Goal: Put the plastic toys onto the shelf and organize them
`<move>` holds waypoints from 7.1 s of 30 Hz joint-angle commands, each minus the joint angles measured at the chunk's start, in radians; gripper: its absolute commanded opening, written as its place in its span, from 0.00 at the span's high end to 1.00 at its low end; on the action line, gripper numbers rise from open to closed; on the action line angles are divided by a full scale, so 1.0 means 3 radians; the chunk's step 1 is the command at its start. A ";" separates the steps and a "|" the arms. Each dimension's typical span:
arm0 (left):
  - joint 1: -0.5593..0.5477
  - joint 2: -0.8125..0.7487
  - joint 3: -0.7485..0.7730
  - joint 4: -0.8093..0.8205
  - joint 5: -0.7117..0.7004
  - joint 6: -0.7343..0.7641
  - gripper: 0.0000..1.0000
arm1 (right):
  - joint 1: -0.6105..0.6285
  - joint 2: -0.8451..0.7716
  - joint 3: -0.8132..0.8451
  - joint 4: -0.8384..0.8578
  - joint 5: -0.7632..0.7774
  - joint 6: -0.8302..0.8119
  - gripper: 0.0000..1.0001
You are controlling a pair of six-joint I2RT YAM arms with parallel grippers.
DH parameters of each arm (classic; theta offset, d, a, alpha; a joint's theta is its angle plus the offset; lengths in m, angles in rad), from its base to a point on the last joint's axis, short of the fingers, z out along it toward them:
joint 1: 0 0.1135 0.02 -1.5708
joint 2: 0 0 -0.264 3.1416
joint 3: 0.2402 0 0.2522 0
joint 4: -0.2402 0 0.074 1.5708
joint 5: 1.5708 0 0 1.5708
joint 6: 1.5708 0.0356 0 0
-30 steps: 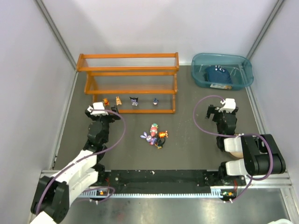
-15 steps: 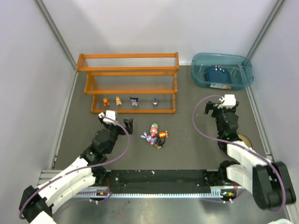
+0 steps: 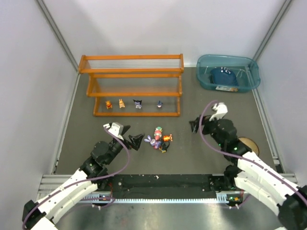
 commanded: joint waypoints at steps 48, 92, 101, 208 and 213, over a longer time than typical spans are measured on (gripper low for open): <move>-0.0039 -0.0358 -0.0290 0.0073 0.0078 -0.0029 0.01 | 0.2853 0.2496 0.1193 -0.0291 0.1558 0.0906 0.43; -0.0222 -0.0420 0.0380 -0.0116 0.1551 -0.0013 0.03 | 0.2204 0.0885 0.1403 -0.1359 -0.0216 0.1244 1.00; -0.0835 0.0178 0.0569 -0.0142 0.1158 0.0268 0.06 | 0.2148 0.0957 0.1505 -0.1354 -0.0216 0.1295 1.00; 0.2241 0.2043 0.1407 0.1714 0.1207 0.0018 1.00 | 0.2143 -0.1180 0.0656 -0.1640 0.1272 0.1397 0.14; 0.2425 0.2300 0.1443 0.2005 0.1300 -0.0039 1.00 | 0.2148 -0.1134 0.0687 -0.1661 0.1333 0.1254 0.11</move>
